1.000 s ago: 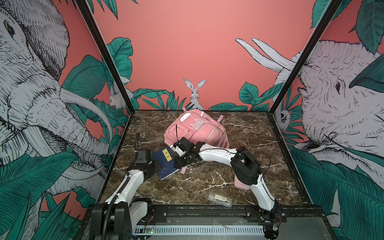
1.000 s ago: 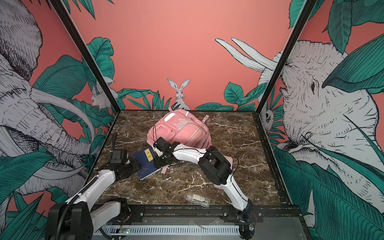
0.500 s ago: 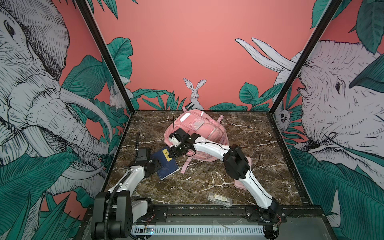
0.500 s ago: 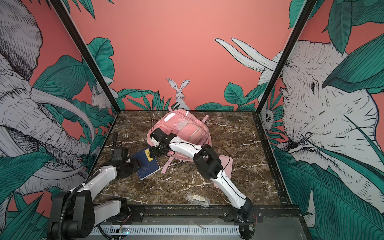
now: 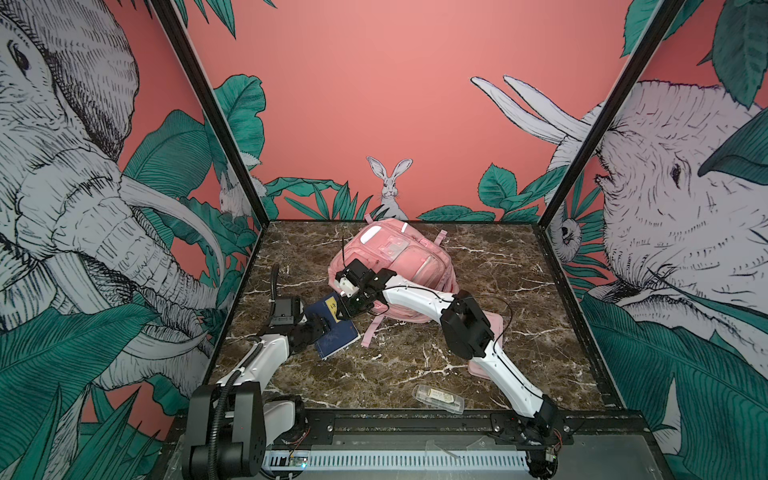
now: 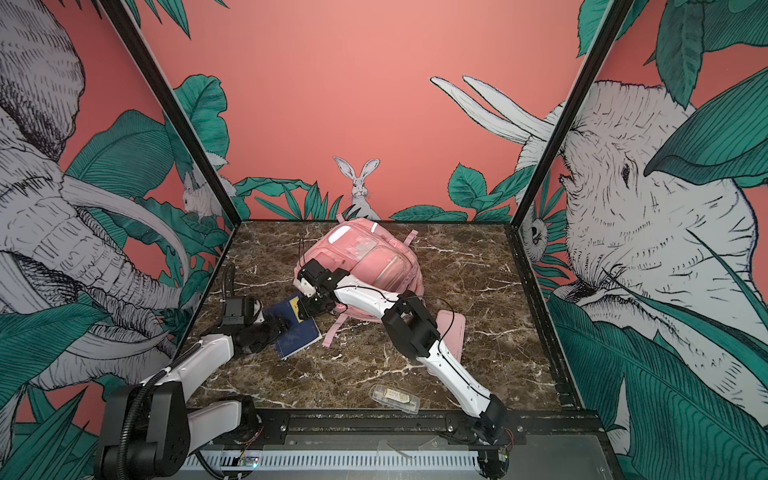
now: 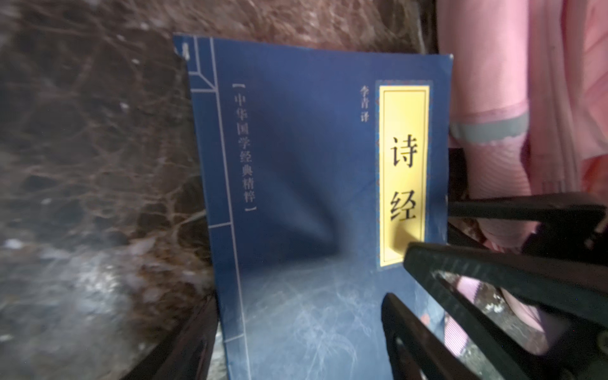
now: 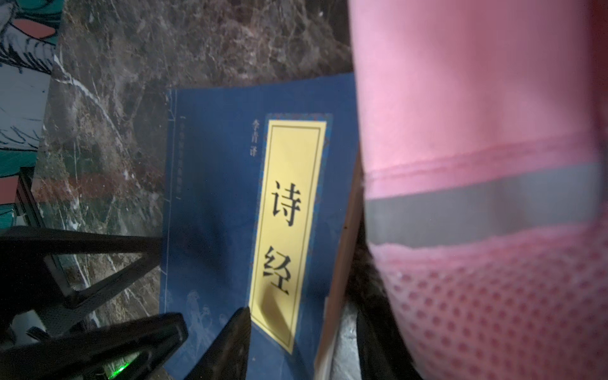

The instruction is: Pack the student bag

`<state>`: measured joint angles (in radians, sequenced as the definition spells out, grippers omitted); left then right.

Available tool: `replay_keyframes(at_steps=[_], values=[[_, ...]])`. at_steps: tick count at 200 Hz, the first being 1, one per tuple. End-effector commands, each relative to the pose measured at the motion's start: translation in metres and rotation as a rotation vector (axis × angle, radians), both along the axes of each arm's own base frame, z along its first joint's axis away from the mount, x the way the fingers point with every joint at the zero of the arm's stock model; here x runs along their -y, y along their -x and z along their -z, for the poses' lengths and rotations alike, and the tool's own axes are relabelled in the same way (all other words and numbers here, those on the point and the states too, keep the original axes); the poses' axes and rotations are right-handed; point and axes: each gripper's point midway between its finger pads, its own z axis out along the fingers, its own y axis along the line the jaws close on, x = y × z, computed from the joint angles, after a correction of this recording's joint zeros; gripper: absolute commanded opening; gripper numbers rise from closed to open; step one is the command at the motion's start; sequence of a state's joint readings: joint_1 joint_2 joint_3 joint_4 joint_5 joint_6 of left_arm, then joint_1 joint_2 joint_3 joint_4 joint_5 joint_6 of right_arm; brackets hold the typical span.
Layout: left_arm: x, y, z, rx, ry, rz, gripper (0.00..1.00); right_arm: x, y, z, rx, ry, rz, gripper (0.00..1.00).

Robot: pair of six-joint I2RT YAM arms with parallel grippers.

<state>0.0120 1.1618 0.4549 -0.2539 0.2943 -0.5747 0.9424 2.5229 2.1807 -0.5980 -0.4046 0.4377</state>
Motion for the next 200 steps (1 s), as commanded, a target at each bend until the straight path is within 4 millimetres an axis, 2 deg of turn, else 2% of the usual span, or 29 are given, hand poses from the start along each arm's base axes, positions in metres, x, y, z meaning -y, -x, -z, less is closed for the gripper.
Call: replay_keyframes(at_steps=[1,69,127,200], values=[[0.016,0.013,0.006,-0.017,0.075,0.063,0.78,0.01,0.012,0.016,-0.028,0.048,-0.006,0.48],[0.025,0.006,-0.016,0.092,0.119,0.108,0.77,0.017,0.016,0.019,-0.025,0.058,-0.013,0.44],[0.035,0.002,-0.027,0.171,0.176,0.135,0.75,0.021,0.018,0.019,-0.018,0.069,-0.022,0.44],[0.044,-0.001,-0.036,0.246,0.219,0.174,0.65,0.024,0.02,0.019,-0.021,0.07,-0.021,0.43]])
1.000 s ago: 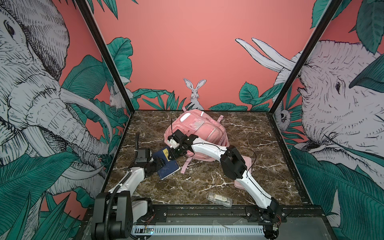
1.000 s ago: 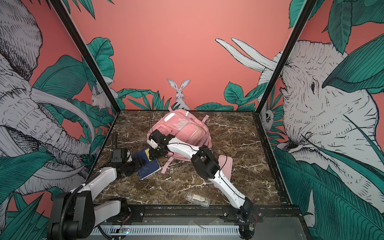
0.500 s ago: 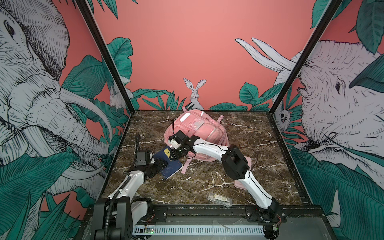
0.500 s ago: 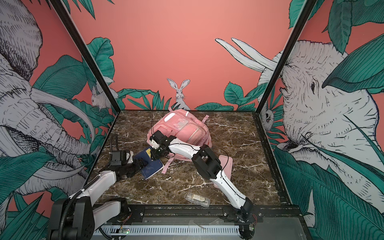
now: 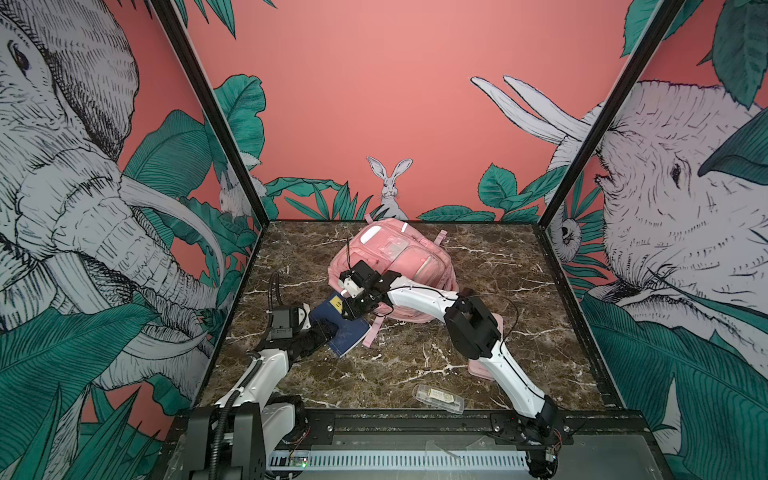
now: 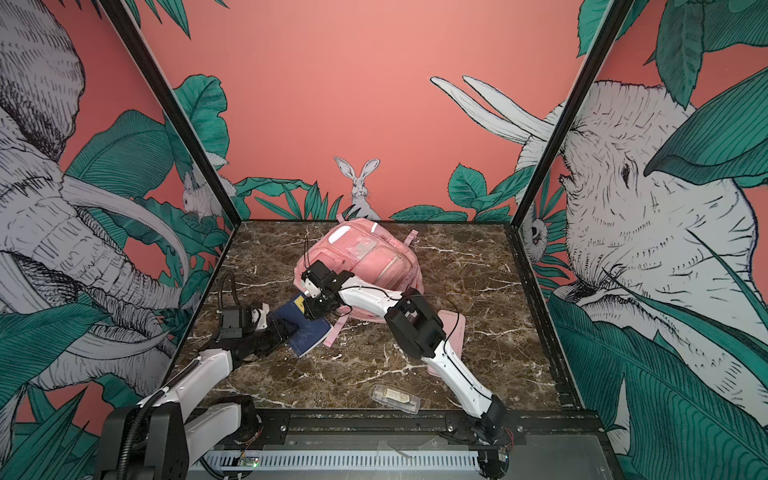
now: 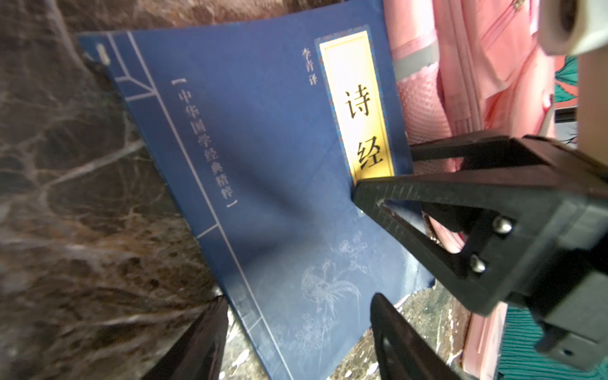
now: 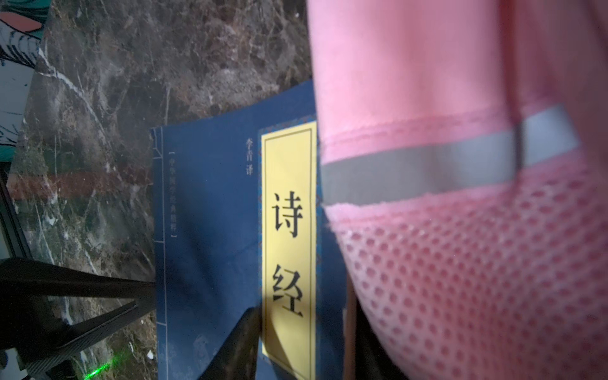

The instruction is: Pack the student bag

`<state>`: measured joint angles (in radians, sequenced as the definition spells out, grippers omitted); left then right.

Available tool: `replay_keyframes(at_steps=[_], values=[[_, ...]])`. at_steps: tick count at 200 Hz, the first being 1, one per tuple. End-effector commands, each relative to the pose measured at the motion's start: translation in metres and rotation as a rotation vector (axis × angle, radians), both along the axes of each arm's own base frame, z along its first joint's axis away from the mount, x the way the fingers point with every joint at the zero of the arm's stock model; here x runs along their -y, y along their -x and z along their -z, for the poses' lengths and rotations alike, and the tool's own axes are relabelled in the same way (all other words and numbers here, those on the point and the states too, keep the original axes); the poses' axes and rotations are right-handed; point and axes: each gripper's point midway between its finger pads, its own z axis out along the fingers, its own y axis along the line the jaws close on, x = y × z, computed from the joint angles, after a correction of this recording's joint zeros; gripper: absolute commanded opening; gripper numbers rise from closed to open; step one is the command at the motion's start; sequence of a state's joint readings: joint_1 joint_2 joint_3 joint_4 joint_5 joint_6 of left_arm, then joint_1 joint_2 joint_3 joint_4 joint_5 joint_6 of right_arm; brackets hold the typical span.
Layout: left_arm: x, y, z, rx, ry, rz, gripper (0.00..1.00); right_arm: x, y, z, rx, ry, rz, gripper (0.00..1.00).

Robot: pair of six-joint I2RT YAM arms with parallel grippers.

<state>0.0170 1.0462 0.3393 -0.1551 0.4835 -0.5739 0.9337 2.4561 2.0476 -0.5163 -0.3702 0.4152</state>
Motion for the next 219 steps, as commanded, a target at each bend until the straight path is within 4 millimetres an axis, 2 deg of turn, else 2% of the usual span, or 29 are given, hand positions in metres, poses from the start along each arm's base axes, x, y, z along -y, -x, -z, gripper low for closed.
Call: replay_keyframes(at_steps=[1,71,121,140,179,219], values=[[0.015,-0.015,-0.027,0.147,0.067,0.068,0.65,0.011,0.024,0.017,-0.068,0.065,-0.028,0.43],[0.006,-0.011,-0.014,0.096,0.016,0.042,0.63,0.013,0.025,0.017,-0.07,0.073,-0.028,0.44],[0.003,-0.008,-0.009,0.053,0.03,-0.006,0.68,0.015,0.027,0.018,-0.074,0.077,-0.032,0.43],[-0.006,0.0,-0.002,-0.017,-0.007,-0.058,0.72,0.017,0.028,0.018,-0.071,0.082,-0.034,0.44],[-0.02,0.006,0.003,-0.074,-0.041,-0.161,0.74,0.024,0.024,0.016,-0.037,0.115,-0.032,0.44],[-0.015,0.004,0.006,-0.125,0.029,-0.206,0.74,0.029,0.015,0.013,-0.028,0.123,-0.022,0.39]])
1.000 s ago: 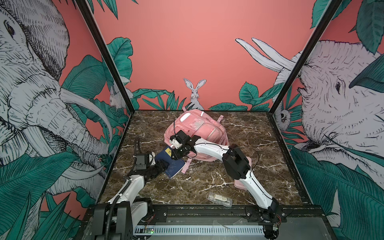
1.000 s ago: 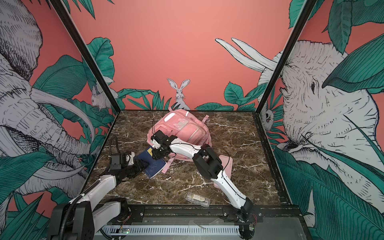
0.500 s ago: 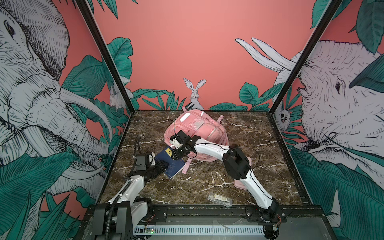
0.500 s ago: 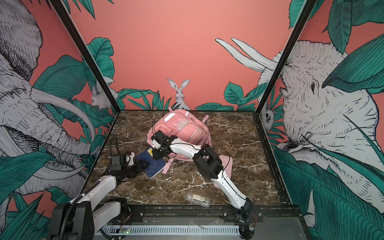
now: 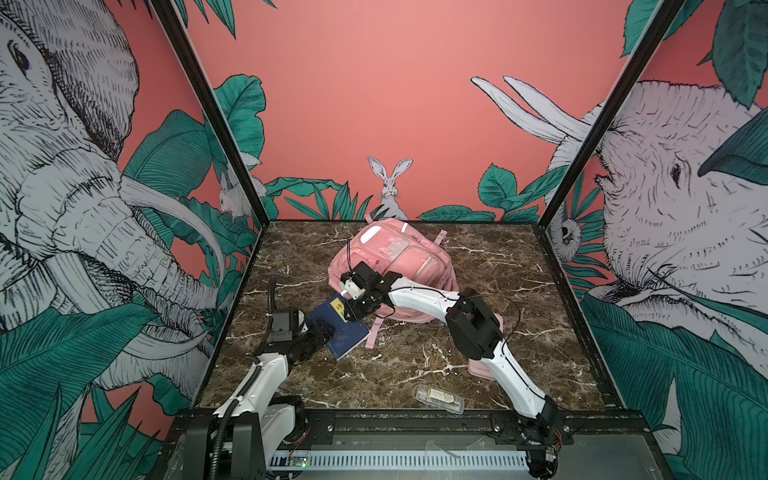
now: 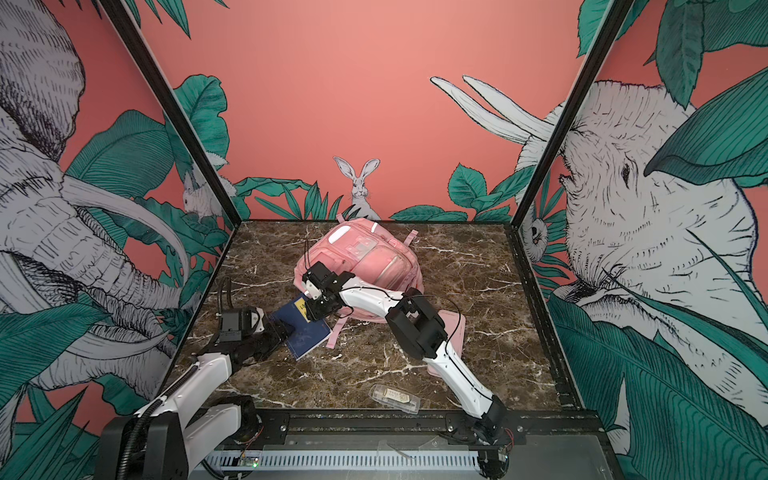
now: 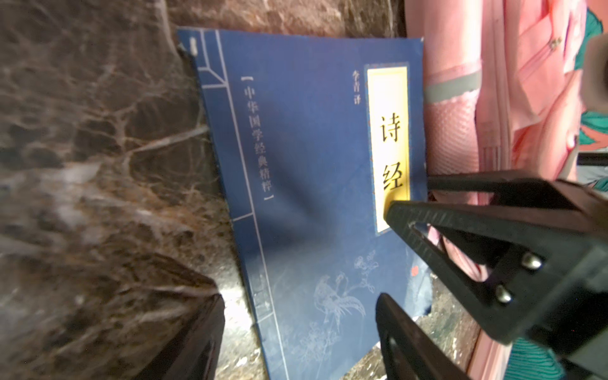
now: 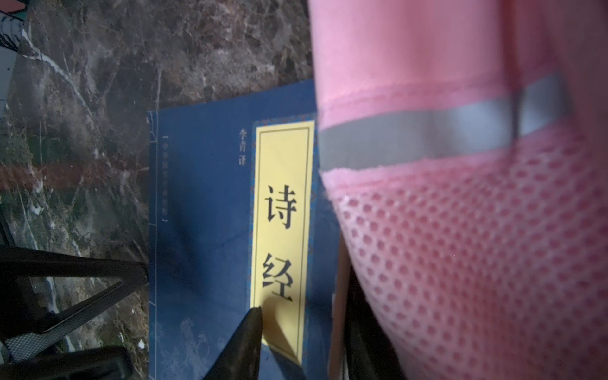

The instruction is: Pack the student bag

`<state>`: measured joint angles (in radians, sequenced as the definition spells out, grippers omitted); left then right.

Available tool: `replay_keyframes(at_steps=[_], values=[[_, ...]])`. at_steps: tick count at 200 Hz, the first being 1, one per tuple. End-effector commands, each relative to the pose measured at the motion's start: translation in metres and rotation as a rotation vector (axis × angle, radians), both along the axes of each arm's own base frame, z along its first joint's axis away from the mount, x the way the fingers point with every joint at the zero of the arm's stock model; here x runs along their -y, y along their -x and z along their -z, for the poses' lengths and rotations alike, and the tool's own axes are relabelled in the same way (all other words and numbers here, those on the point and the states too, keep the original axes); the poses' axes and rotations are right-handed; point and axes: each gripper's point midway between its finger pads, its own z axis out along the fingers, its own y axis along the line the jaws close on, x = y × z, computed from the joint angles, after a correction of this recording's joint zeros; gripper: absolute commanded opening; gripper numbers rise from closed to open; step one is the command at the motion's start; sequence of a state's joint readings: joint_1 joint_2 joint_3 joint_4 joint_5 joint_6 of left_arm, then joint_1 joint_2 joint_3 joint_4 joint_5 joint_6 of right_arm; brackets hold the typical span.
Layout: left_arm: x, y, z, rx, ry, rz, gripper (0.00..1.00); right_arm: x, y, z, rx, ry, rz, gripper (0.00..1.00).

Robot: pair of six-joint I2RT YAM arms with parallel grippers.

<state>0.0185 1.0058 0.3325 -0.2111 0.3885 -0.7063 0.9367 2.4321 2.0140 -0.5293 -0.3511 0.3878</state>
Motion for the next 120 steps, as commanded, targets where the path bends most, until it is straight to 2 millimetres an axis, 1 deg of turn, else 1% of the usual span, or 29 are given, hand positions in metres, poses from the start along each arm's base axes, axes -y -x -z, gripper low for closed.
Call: replay_keyframes(at_steps=[1,22,33,54,72,95,120], values=[[0.001,-0.002,-0.001,-0.044,0.039,-0.053,0.74,0.021,0.01,0.012,-0.043,0.096,-0.005,0.39],[0.003,-0.004,0.001,-0.052,0.063,-0.06,0.73,0.019,0.011,0.011,-0.048,0.091,-0.012,0.37],[0.006,-0.008,-0.001,-0.032,0.087,-0.055,0.73,0.018,0.013,0.012,-0.054,0.087,-0.018,0.35],[0.016,-0.021,-0.014,0.065,0.141,-0.015,0.71,0.018,0.016,0.015,-0.063,0.087,-0.024,0.32],[0.023,-0.03,-0.028,0.16,0.174,0.02,0.71,0.017,0.019,0.018,-0.071,0.091,-0.028,0.32],[0.028,-0.036,-0.045,0.26,0.204,0.048,0.71,0.018,0.022,0.021,-0.079,0.098,-0.032,0.31],[0.031,-0.036,-0.057,0.327,0.224,0.063,0.71,0.018,0.023,0.022,-0.082,0.095,-0.035,0.31]])
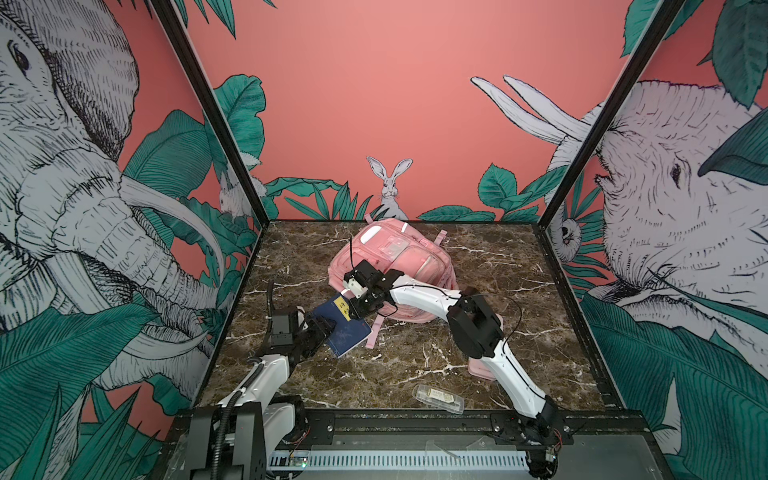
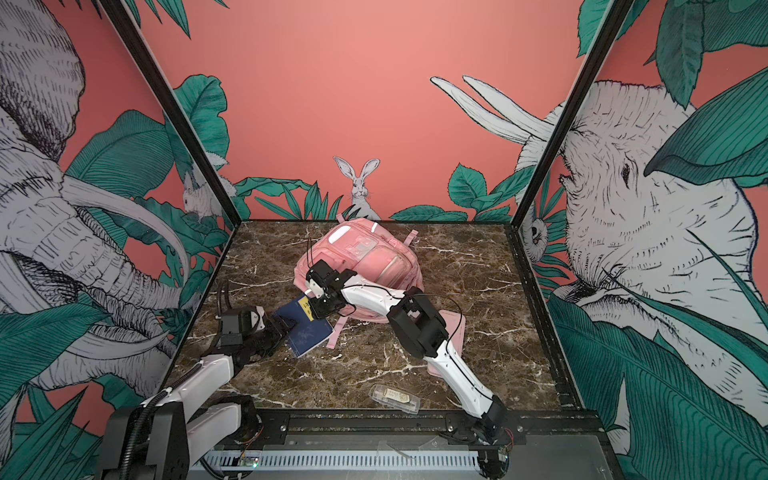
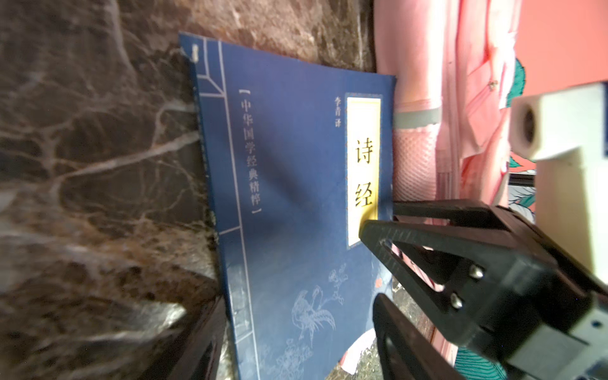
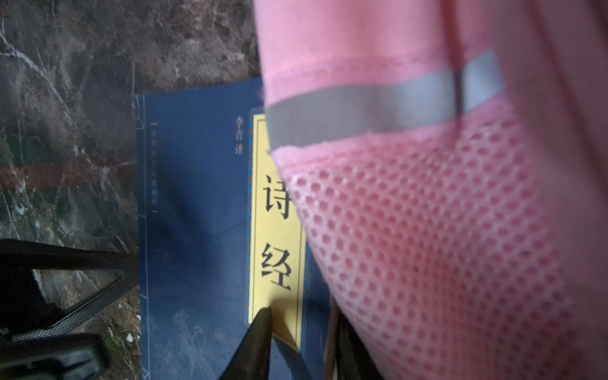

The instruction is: Pack the student bag

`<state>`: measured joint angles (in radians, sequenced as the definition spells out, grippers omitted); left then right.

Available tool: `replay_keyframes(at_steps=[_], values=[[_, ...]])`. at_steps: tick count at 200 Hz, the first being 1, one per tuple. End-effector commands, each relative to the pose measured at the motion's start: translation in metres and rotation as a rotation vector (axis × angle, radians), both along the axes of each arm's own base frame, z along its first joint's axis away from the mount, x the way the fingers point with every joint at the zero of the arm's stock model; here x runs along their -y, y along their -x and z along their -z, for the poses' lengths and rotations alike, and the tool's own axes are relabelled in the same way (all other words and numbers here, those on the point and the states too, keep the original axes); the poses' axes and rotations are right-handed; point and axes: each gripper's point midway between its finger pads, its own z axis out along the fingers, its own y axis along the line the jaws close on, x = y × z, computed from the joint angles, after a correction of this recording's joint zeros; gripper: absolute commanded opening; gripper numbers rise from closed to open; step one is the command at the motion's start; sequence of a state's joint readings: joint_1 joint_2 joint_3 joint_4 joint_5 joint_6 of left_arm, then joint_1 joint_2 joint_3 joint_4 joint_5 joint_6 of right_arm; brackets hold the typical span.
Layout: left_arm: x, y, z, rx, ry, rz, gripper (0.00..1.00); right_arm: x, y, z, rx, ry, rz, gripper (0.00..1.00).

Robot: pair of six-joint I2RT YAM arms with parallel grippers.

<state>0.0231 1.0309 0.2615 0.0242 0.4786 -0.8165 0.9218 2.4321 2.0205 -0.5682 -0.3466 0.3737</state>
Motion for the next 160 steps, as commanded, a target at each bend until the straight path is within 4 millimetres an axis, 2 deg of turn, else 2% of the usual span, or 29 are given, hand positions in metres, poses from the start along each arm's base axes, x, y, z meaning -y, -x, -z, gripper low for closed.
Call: replay_keyframes(at_steps=[1,76,108,155,160], values=[[0.018,-0.021,-0.05,0.242,0.087,0.078,0.71,0.007,0.027,0.02,-0.074,0.066,-0.04,0.31],[0.023,-0.022,-0.075,0.373,0.157,0.076,0.7,0.009,0.032,0.02,-0.078,0.064,-0.046,0.31],[0.023,-0.023,-0.074,0.374,0.16,0.071,0.71,0.009,0.033,0.02,-0.083,0.06,-0.047,0.31],[0.02,-0.015,-0.062,0.3,0.131,0.065,0.69,0.012,0.034,0.019,-0.073,0.071,-0.044,0.32],[0.014,-0.016,-0.061,0.294,0.095,0.04,0.69,0.014,0.034,0.02,-0.072,0.076,-0.044,0.32]])
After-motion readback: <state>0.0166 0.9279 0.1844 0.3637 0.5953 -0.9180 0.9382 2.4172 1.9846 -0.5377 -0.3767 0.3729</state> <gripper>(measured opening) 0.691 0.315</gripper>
